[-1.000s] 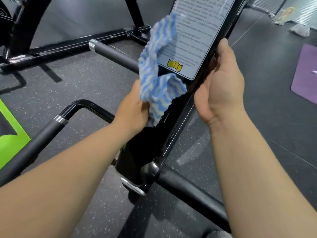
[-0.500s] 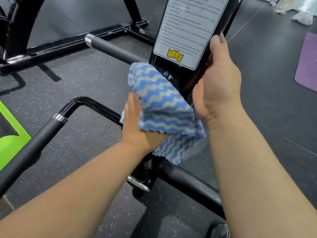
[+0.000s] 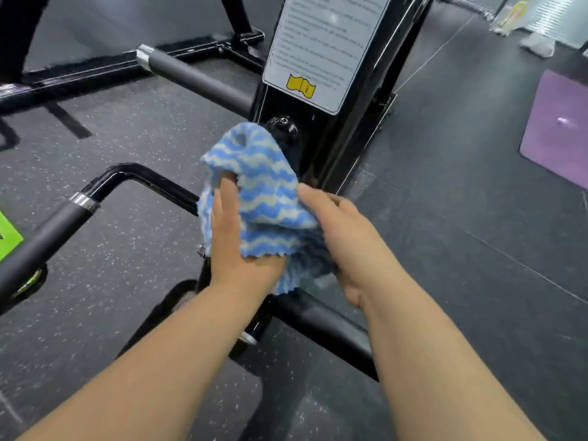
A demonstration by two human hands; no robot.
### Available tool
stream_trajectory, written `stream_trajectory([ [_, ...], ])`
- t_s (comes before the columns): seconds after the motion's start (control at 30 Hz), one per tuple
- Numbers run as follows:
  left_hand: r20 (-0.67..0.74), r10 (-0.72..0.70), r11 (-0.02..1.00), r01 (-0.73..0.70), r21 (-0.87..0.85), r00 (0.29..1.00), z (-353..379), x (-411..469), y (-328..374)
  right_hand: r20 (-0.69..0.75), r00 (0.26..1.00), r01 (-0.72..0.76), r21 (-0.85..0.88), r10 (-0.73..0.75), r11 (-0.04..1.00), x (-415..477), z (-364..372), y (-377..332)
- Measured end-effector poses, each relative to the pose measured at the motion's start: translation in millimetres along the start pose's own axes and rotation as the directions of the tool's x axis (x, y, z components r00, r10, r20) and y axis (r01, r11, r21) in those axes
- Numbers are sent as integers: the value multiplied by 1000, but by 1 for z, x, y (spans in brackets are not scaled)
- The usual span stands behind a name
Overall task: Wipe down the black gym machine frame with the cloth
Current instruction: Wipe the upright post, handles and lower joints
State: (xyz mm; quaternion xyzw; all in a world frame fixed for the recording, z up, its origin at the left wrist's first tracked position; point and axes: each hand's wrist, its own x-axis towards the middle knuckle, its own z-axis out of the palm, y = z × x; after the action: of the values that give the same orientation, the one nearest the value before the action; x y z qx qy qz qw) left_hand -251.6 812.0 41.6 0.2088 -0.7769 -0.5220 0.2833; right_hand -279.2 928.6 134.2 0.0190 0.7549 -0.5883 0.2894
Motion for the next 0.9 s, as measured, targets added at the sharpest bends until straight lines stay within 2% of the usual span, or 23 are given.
stream_trajectory([
  [0.03, 11, 110, 994, -110, 6, 994, 4, 1, 3, 84, 995, -59, 24, 57, 998, 0, 2, 14],
  [0.1, 121, 288, 956, -293, 28, 950, 0, -5, 22, 139, 985, -120, 140, 101, 983, 3, 1, 26],
  [0.17, 203, 445, 867, -477, 146, 872, -7, -9, 36, 43, 998, -44, 240, 35, 970, 10, 0, 24],
  [0.2, 227, 526, 789, -570, 229, 820, -11, -9, 41, -54, 999, 16, 283, -1, 959, 11, -3, 20],
  [0.23, 237, 554, 751, -602, 272, 798, -17, -11, 53, -152, 988, 87, 331, -38, 940, 11, -8, 15],
  [0.33, 123, 556, 789, -569, 233, 822, -29, -8, 70, -438, 873, 397, 385, -214, 833, 12, -23, -35],
  [0.4, 78, 493, 826, -494, 270, 867, -32, 5, 89, -548, 754, 555, 236, -362, 798, 20, -23, -84],
  [0.47, 80, 413, 858, -417, 301, 907, -31, 27, 112, -545, 680, 628, 86, -491, 774, 23, -16, -132],
  [0.57, 190, 302, 880, -350, 321, 934, -29, 48, 117, -433, 726, 584, -19, -533, 811, 20, 4, -129],
  [0.63, 223, 228, 823, -310, 477, 948, -33, 41, 104, -302, 784, 565, -16, -542, 825, 8, 19, -84],
  [0.67, 252, 233, 762, -337, 553, 939, -35, 31, 94, -233, 809, 554, -7, -540, 833, 1, 26, -60],
  [0.73, 318, 322, 693, -451, 563, 892, -38, 9, 77, -168, 834, 531, -13, -525, 847, 3, 30, -33],
  [0.83, 162, 354, 807, -389, 444, 921, -41, 11, 78, -278, 786, 565, -38, -552, 824, 24, 16, -64],
  [0.9, 149, 385, 842, -412, 349, 911, -34, 28, 98, -392, 709, 649, 36, -587, 760, 32, 0, -107],
])
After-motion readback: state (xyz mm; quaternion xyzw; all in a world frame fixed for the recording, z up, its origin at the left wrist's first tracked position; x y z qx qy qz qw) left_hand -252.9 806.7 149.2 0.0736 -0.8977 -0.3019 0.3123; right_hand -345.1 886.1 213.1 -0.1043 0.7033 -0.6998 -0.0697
